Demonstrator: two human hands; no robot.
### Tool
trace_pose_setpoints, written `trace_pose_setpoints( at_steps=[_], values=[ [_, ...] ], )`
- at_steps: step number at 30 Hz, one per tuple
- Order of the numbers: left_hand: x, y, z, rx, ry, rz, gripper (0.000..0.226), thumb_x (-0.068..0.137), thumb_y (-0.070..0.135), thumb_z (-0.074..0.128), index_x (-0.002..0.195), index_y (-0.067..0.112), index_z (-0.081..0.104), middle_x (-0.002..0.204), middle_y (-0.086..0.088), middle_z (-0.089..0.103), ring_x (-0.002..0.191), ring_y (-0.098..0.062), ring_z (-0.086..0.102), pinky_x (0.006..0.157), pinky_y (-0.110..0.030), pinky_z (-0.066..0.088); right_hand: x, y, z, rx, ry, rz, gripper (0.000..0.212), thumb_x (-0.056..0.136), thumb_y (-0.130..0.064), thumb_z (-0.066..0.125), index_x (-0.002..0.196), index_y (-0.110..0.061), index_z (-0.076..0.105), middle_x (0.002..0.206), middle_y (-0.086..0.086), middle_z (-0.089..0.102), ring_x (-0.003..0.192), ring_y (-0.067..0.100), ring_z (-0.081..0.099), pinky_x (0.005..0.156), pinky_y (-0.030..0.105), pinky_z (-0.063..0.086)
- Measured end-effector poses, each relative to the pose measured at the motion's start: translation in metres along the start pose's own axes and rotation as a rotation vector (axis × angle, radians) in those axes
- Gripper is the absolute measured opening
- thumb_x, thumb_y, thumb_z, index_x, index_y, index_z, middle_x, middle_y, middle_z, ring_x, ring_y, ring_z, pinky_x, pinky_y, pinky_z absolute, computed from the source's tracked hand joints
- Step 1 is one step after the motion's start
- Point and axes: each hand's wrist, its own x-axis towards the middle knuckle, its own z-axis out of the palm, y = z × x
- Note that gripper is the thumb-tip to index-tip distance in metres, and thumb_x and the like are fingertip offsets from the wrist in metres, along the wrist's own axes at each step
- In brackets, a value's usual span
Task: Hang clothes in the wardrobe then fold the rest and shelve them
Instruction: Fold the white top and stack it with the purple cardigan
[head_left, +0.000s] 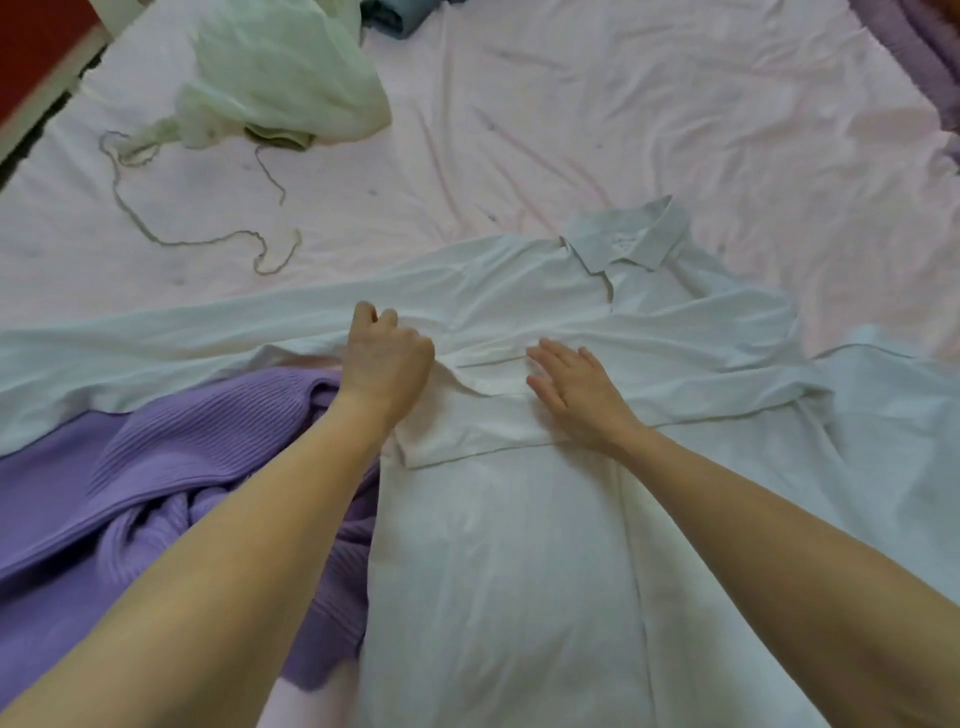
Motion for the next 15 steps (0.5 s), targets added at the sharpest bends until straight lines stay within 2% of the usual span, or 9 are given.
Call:
trace_pose_setpoints(
  at_steps=[1, 3, 5, 6, 8, 9, 11, 13, 15],
  values=[
    [0.011, 0.009, -0.011, -0.062, 0.109, -0.020, 0.015, 0.051, -0.001, 0.061, 0.053, 0.013, 0.061, 0.051, -0.001, 0.057, 0.057, -0.021, 0.049, 0.071, -0.035, 0.041, -0.004, 0.013, -0.014, 0.029, 0.121, 0.017, 0.044, 0.103, -0.029, 0.038, 0.142, -0.011, 0.042, 0.150, 0.010, 0.039, 0.138, 0.024, 0.034, 0.114, 0.034, 0.017],
    [0.027, 0.030, -0.023, -0.153, 0.263, 0.004, 0.015, 0.039, -0.001, 0.059, 0.042, 0.013, 0.055, 0.043, -0.001, 0.050, 0.047, -0.022, 0.047, 0.059, -0.028, 0.034, -0.012, 0.041, -0.034, 0.042, 0.272, 0.062, 0.036, 0.099, -0.020, 0.043, 0.130, -0.003, 0.054, 0.130, 0.015, 0.056, 0.120, 0.032, 0.051, 0.103, 0.037, 0.032],
    [0.049, 0.071, -0.039, -0.233, 0.279, 0.059, 0.018, 0.044, -0.004, 0.064, 0.051, 0.012, 0.060, 0.052, -0.002, 0.054, 0.054, -0.025, 0.051, 0.059, -0.029, 0.030, -0.020, 0.083, -0.059, 0.005, 0.319, 0.119, 0.033, 0.095, -0.011, 0.044, 0.124, -0.001, 0.058, 0.122, 0.017, 0.061, 0.111, 0.035, 0.055, 0.099, 0.040, 0.038],
    [0.057, 0.088, -0.046, -0.290, 0.276, 0.097, 0.018, 0.052, -0.004, 0.066, 0.062, 0.012, 0.066, 0.063, -0.004, 0.059, 0.063, -0.027, 0.055, 0.061, -0.031, 0.032, -0.020, 0.100, -0.067, -0.013, 0.325, 0.143, 0.033, 0.093, -0.006, 0.045, 0.123, 0.000, 0.058, 0.121, 0.018, 0.061, 0.110, 0.036, 0.055, 0.098, 0.041, 0.038],
    [0.077, 0.134, -0.053, -0.421, 0.251, 0.172, 0.029, 0.075, 0.001, 0.057, 0.100, 0.011, 0.068, 0.100, -0.008, 0.065, 0.093, -0.031, 0.056, 0.078, -0.037, 0.038, -0.019, 0.135, -0.087, -0.053, 0.334, 0.174, 0.037, 0.088, 0.002, 0.045, 0.124, 0.001, 0.057, 0.123, 0.019, 0.059, 0.112, 0.037, 0.053, 0.098, 0.041, 0.037],
    [0.090, 0.168, -0.061, -0.481, 0.187, 0.200, 0.036, 0.086, 0.006, 0.050, 0.120, 0.012, 0.060, 0.122, -0.010, 0.059, 0.111, -0.032, 0.052, 0.091, -0.037, 0.036, -0.023, 0.161, -0.101, -0.072, 0.339, 0.196, 0.041, 0.086, 0.005, 0.044, 0.126, 0.000, 0.055, 0.126, 0.019, 0.057, 0.115, 0.037, 0.051, 0.099, 0.040, 0.035],
    [0.102, 0.207, -0.068, -0.565, 0.042, 0.174, 0.049, 0.100, 0.024, 0.039, 0.148, 0.014, 0.031, 0.154, -0.011, 0.029, 0.139, -0.031, 0.029, 0.113, -0.039, 0.021, -0.020, 0.189, -0.114, -0.083, 0.317, 0.255, 0.050, 0.083, 0.007, 0.042, 0.130, -0.004, 0.052, 0.133, 0.015, 0.052, 0.119, 0.035, 0.046, 0.100, 0.037, 0.032],
    [0.114, 0.245, -0.070, -0.607, -0.055, 0.138, 0.061, 0.103, 0.039, 0.031, 0.154, 0.017, 0.006, 0.162, -0.008, 0.002, 0.148, -0.028, 0.006, 0.120, -0.040, 0.007, -0.016, 0.220, -0.125, -0.080, 0.287, 0.319, 0.053, 0.082, 0.007, 0.041, 0.132, -0.008, 0.049, 0.135, 0.014, 0.048, 0.120, 0.034, 0.044, 0.099, 0.037, 0.033],
    [0.124, 0.272, -0.066, -0.617, -0.108, 0.130, 0.070, 0.101, 0.048, 0.030, 0.154, 0.018, -0.006, 0.161, -0.007, -0.011, 0.149, -0.026, -0.006, 0.121, -0.040, 0.001, -0.010, 0.248, -0.130, -0.017, 0.262, 0.376, 0.051, 0.084, 0.006, 0.040, 0.132, -0.010, 0.047, 0.135, 0.014, 0.046, 0.121, 0.034, 0.043, 0.098, 0.037, 0.034]
  ],
)
